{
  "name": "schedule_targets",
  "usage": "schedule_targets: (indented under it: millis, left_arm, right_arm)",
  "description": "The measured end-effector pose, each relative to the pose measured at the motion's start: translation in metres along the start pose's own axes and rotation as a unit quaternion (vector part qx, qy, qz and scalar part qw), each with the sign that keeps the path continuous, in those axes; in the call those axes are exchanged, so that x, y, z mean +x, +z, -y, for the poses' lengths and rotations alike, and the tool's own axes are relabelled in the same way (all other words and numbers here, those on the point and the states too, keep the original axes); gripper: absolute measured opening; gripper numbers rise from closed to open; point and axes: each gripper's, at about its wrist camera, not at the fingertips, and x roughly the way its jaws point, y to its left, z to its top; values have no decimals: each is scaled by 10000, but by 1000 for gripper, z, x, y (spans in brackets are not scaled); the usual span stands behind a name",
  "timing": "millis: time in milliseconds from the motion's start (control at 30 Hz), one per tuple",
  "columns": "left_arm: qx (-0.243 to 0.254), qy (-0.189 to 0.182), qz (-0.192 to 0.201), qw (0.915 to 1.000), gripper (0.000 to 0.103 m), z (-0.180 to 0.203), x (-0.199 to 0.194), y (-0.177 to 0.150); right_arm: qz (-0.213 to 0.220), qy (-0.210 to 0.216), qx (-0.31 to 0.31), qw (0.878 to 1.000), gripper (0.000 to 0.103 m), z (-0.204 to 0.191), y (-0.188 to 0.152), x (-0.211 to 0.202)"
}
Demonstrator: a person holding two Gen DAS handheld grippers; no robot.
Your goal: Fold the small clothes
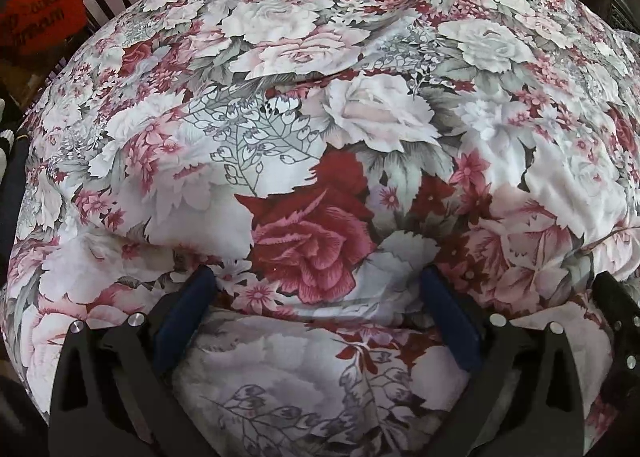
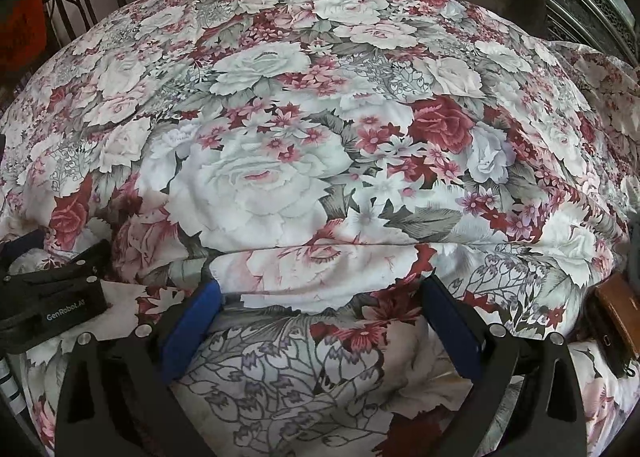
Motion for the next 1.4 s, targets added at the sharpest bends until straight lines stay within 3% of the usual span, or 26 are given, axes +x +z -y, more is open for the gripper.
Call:
schedule_targets:
  millis: [1400]
  left_arm:
    - [3, 13, -10, 10000, 99, 1, 1, 3]
  right_arm:
    - [-12, -2, -9, 10000, 100, 0, 1, 3]
